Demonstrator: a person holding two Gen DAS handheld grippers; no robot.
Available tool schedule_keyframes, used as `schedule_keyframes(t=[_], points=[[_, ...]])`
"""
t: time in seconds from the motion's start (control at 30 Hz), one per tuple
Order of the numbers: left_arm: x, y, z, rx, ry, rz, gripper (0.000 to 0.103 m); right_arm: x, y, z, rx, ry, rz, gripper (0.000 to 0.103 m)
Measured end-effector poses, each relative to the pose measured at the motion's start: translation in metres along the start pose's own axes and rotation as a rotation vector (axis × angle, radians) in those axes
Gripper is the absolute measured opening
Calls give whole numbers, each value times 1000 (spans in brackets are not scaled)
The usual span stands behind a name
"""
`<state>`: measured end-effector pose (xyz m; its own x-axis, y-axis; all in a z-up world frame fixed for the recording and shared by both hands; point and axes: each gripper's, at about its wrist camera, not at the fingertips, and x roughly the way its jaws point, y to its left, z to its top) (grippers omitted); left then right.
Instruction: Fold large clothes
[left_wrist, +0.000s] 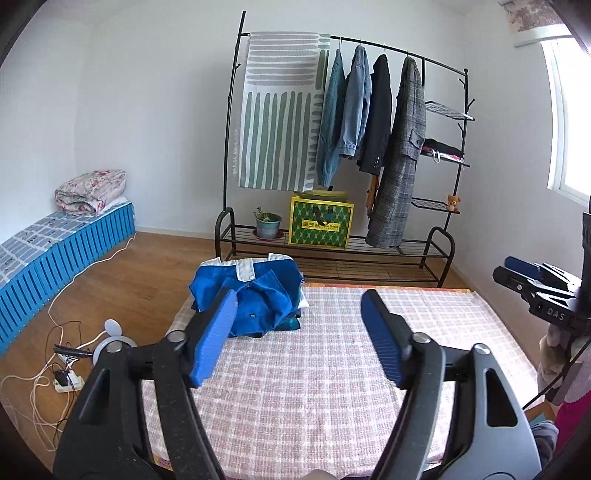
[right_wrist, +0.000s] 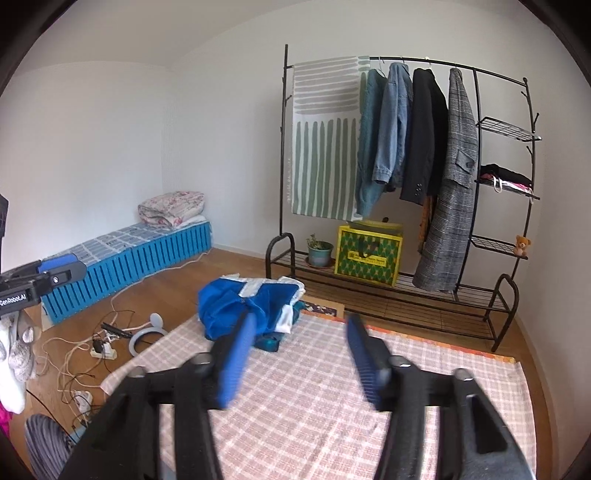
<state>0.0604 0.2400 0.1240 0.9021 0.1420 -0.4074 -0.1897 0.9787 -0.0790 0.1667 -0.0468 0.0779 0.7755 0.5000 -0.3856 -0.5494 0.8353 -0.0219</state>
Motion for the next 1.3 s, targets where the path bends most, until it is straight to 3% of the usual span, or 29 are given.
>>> schedule_keyframes(t=[0.13, 0.27, 0.43, 0.57, 1.07, 1.3], points=[[21, 1, -16, -25, 3, 0, 86, 12, -6, -17, 0, 7, -22, 70], [39, 0, -31, -20, 5, 32, 88, 26, -11, -25, 21, 3, -32, 84], [51, 0, -46, -21, -15, 72, 97, 43, -12, -33, 20, 4, -45, 89], [57, -2, -54, -11, -14, 101, 103, 55, -16, -44, 41, -5, -22, 103], [96, -4, -95, -20, 99, 148, 103, 87, -8, -80, 37, 89, -16, 103], [95, -11, -102, -21, 94, 128, 103, 88, -10, -82, 47, 96, -6, 103]])
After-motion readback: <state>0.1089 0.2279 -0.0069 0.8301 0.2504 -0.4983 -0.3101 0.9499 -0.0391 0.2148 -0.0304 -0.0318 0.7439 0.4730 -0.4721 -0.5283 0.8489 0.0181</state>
